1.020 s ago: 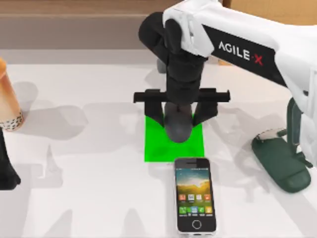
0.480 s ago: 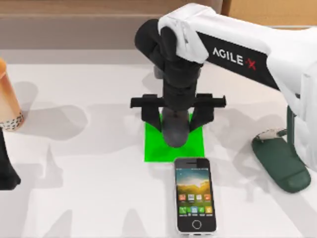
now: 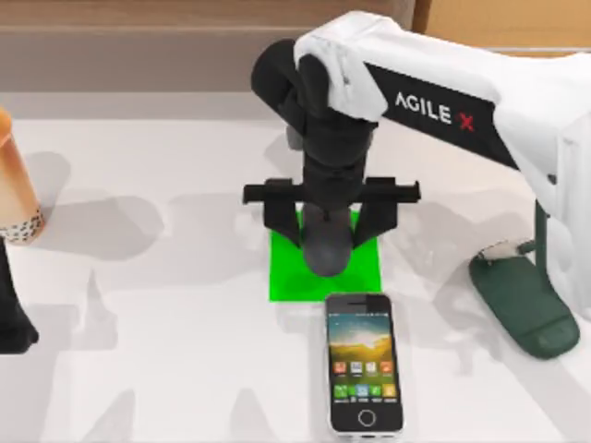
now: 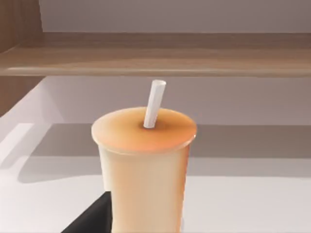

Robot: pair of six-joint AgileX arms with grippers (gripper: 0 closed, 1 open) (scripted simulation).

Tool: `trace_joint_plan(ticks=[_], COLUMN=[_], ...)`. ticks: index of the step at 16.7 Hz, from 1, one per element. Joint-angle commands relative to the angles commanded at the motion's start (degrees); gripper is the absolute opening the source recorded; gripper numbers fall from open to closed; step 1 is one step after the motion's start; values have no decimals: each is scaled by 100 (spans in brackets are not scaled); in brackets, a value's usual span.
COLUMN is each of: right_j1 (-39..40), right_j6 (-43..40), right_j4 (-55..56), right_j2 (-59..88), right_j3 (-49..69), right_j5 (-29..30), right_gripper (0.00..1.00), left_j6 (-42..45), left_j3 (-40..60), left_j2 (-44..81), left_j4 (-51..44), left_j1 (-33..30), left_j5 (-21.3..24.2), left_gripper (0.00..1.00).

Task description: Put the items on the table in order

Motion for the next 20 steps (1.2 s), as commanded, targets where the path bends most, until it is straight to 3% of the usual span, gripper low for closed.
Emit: trace_joint_plan(ticks=[10, 20], right_j1=[0, -10], right_j6=[0, 1], right_j4=[0, 0], right_j2=[0, -10], right_j3=[0, 0], right_j5=[0, 1], right_gripper=[98, 100], left_j6=[0, 0], left_j3=[0, 0], left_j2=[0, 0], left_j4=[0, 0], left_j1=[0, 0], left_j5=[0, 0], left_gripper=[100, 100])
